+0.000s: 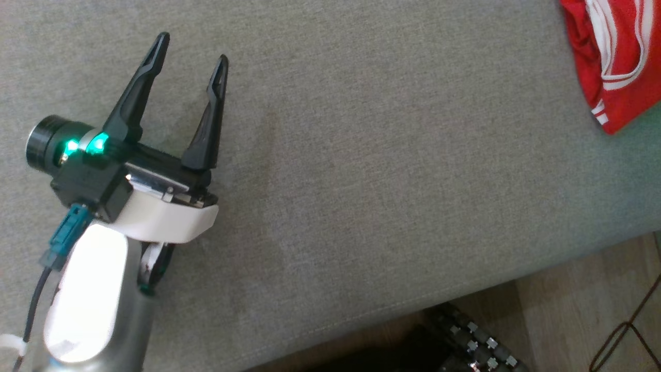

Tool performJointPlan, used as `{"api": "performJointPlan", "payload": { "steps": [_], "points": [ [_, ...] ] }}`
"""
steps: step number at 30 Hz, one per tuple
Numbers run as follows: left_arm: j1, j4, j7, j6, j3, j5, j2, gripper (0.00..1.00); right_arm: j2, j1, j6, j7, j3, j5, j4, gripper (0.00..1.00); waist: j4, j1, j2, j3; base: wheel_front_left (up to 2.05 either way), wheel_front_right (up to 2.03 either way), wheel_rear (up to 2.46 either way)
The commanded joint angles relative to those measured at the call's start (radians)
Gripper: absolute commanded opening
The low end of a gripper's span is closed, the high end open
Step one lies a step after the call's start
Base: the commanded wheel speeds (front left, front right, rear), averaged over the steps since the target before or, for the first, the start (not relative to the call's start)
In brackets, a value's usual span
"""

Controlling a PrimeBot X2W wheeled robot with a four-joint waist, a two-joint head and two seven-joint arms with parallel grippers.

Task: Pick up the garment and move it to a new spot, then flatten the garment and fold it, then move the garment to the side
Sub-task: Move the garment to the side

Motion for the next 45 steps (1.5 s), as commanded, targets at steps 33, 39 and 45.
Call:
{"api": "performJointPlan", "payload": {
  "steps": [33,39,45],
  "points": [
    [0.282,0.058,-0.005,0.1,0.162,-0.079,-0.084,1.0,0.283,0.532,-0.001,-0.218,0.295,-0.014,-0.303,1.0,0.213,0.0,0.0,-0.441,0.0,0.0,0.0],
    [0.355,0.091,-0.005,0.103,0.169,-0.084,-0.095,1.0,0.284,0.609,-0.001,-0.18,0.299,0.004,-0.326,1.0,0.22,0.0,0.0,-0.526,0.0,0.0,0.0],
    [0.395,0.118,-0.005,0.104,0.168,-0.084,-0.094,1.0,0.284,0.643,-0.001,-0.149,0.292,0.013,-0.343,1.0,0.221,0.0,0.0,-0.577,0.0,0.0,0.0]
  ]
}}
